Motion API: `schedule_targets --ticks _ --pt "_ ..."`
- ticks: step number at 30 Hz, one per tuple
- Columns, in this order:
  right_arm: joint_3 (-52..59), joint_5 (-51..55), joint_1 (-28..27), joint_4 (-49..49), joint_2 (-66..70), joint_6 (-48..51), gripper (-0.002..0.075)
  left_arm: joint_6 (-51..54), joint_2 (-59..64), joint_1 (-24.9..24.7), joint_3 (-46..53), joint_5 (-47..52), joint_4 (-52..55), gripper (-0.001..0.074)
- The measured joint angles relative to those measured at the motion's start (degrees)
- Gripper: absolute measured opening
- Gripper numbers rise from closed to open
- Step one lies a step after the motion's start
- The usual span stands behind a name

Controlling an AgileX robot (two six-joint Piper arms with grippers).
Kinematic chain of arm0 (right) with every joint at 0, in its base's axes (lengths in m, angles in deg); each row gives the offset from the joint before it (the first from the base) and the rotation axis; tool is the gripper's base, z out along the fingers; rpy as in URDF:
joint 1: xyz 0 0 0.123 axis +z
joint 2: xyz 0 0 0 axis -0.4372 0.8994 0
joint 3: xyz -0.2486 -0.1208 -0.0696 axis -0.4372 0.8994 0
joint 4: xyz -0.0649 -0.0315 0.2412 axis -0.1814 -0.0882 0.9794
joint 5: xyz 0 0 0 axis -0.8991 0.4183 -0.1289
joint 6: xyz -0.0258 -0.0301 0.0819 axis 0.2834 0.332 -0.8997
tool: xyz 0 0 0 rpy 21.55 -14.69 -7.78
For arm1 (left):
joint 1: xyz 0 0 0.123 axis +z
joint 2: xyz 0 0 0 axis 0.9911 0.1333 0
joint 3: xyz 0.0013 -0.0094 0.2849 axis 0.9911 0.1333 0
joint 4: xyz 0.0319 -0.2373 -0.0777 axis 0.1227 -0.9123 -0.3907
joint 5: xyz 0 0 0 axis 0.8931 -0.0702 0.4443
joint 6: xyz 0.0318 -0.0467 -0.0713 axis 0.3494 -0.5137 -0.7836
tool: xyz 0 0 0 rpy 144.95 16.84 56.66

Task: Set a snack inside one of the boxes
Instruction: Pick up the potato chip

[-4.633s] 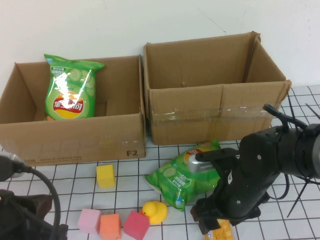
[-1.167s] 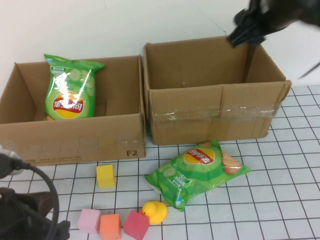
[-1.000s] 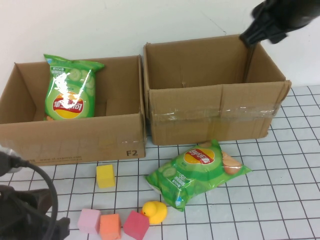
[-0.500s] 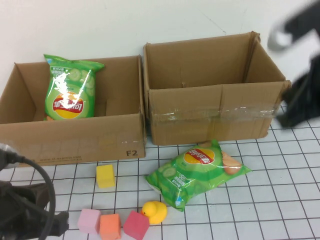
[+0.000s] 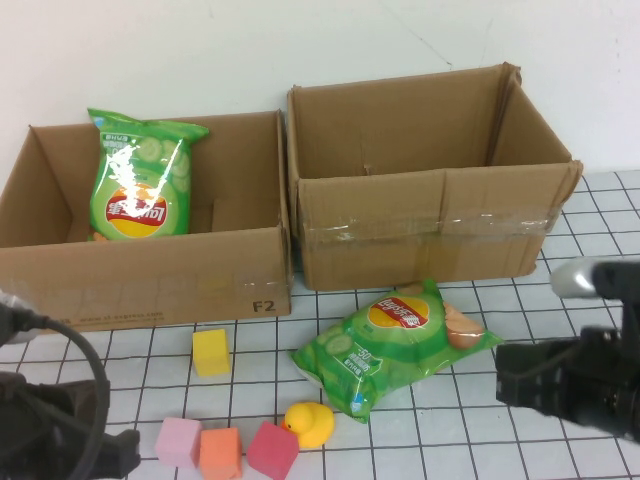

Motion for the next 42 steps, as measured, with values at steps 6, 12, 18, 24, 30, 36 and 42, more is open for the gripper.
schedule_targets --ticks 6,12,18,24,30,36,42 --pt "5.34 -10.36 0.0 22.68 4.94 -1.0 -0.0001 0.0 0.0 0.0 0.0 0.1 -2.5 -0.0001" --pt "6.39 -25.64 0.0 27.83 10.45 -12.4 0.0036 0.0 0.0 0.0 0.0 0.44 -3.68 -0.0001" --pt "6.39 -35.95 0.0 27.83 19.26 -33.58 0.0452 0.0 0.0 0.0 0.0 0.56 -3.91 -0.0001" --pt "5.92 -47.3 0.0 22.59 29.2 -48.06 0.0662 0.11 0.0 0.0 0.0 1.22 -4.02 -0.0001" --pt "5.17 -56.52 0.0 20.77 36.68 -52.6 0.0664 0.11 0.0 0.0 0.0 1.52 -4.02 -0.0001" --pt "4.33 -57.08 0.0 20.66 39.67 -53.2 0.064 0.11 0.0 0.0 0.0 1.61 -4.11 -0.0001" --pt "2.25 -57.08 0.0 19.95 39.72 -51.85 0.0632 0.19 0.0 0.0 0.0 1.74 -4.11 -0.0001"
